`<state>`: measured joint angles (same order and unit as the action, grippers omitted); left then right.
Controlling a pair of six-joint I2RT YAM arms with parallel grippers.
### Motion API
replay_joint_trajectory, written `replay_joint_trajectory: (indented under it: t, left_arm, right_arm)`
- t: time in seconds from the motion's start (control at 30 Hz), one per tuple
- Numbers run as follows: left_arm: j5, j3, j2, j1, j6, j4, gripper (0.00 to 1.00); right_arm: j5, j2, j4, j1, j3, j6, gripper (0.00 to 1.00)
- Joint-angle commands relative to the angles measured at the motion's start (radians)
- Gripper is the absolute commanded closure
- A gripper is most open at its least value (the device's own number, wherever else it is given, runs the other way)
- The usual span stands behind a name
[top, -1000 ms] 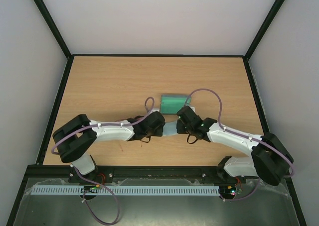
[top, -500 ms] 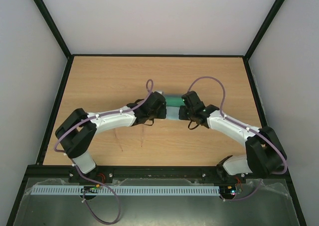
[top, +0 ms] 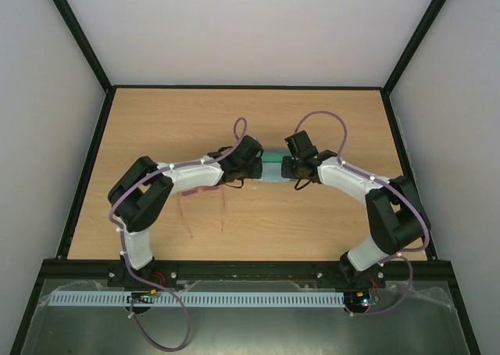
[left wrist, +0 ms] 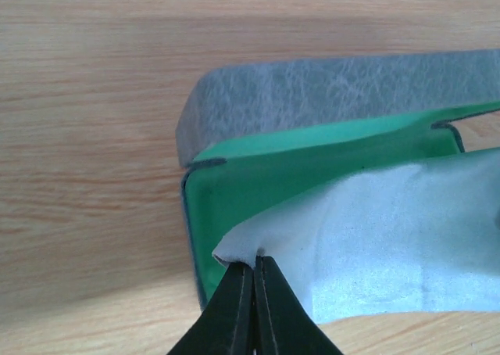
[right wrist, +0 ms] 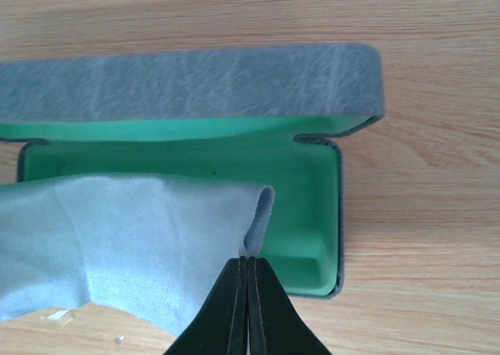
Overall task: Organize the sunglasses
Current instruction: Place the glasses cleaning cloth in the sunglasses case.
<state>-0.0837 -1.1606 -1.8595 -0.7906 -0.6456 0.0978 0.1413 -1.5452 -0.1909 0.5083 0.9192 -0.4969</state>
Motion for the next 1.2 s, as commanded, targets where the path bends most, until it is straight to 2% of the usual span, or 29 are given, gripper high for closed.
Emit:
replay_joint_trajectory:
  t: [0.0,0.3,1.17]
  left_arm:
    - [0.012,-0.066,-0.045,0.011,0.015,0.006,0.98]
    - [0.003,-0.123,-0.112,0.018,0.013,0.017,0.98]
    - [-0.008,-0.136,-0.183,0.030,0.014,0.007,0.98]
  right_arm:
    - [-0.019,-0.046,-0.031,-0.030,0.040,0.035,0.99]
    - [-0.021,-0.114,-0.005,-0.046,0.062,0.048,0.98]
    - [0.013,-0.197,0.025,-0.070,0.097,0.064,0.99]
